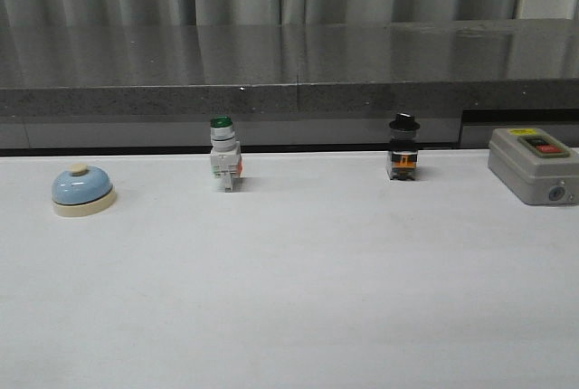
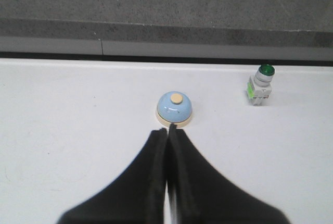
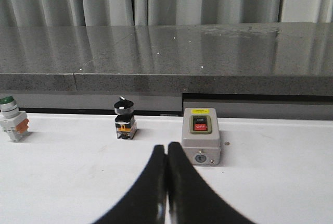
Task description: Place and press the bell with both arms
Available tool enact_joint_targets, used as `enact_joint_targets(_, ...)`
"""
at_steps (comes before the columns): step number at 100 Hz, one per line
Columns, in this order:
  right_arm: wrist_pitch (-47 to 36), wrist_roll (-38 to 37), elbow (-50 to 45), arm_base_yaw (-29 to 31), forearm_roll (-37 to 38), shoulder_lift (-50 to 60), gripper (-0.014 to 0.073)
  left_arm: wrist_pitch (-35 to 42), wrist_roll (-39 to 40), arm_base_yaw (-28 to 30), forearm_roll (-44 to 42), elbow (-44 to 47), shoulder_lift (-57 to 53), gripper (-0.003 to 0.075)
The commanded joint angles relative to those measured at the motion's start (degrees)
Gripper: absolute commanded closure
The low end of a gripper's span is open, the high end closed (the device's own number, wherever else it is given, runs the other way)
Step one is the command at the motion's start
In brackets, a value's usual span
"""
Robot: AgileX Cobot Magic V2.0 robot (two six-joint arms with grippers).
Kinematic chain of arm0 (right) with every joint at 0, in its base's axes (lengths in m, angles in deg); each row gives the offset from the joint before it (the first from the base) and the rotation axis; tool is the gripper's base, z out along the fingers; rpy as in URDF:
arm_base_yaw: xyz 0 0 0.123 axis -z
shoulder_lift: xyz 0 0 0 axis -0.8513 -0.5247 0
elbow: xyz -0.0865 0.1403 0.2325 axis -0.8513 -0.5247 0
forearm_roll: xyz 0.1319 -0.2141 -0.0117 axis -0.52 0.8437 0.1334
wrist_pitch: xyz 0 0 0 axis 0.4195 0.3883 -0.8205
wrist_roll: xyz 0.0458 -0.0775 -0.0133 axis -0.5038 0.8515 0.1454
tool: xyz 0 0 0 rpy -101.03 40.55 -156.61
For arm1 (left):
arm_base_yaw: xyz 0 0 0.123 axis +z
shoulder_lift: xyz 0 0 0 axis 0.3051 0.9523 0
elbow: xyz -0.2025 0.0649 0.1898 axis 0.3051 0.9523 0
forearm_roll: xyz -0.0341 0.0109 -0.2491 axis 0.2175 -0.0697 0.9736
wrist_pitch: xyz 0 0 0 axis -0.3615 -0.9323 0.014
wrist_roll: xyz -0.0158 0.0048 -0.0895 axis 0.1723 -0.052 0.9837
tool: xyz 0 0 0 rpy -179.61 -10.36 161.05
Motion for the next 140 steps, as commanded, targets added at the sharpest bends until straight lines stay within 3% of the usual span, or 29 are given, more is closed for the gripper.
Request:
enact_joint_targets(1, -4.93, 0.41, 0.79, 0.43, 0.58, 0.81, 0.0654, 2.04, 0.88, 0.13, 1.64, -4.70, 4.63, 0.0741)
enact_joint_targets(61, -4.93, 0.41, 0.79, 0.43, 0.58, 0.81, 0.0654, 2.83, 0.52, 0.13, 1.64, -6.95, 13.93, 0.0727)
enact_joint_targets(73, -4.93, 0.41, 0.79, 0.43, 0.58, 0.81, 0.0654, 2.83, 0.52, 0.13, 1.64, -6.95, 13.93, 0.0596)
enact_joint_targets(80, -4.93, 0.41, 0.79, 0.43, 0.58, 0.81, 0.0654, 2.73, 0.52, 0.13, 1.64, -6.95, 13.93, 0.0448)
enact_joint_targets(92, -4.93, 0.41, 0.79, 0.43, 0.58, 0.81, 0.0654, 2.94, 0.52, 0.13, 1.64, -6.95, 13.93, 0.0127)
enact_joint_targets(99, -4.93, 0.41, 0.79, 0.43, 0.58, 0.81, 0.0654, 3.19, 0.52, 0.13, 1.64, -6.95, 13.93, 0.0017)
enact_joint_targets(118, -4.93, 0.41, 0.79, 0.43, 0.58, 0.81, 0.0654, 3.24, 0.52, 0.13, 1.64, -7.06, 13.93, 0.0068)
enact_joint_targets(140, -4.93, 0.41, 0.79, 0.43, 0.58, 0.81, 0.0654, 2.73, -0.52, -1.48, 1.64, -10.59, 18.03, 0.0069)
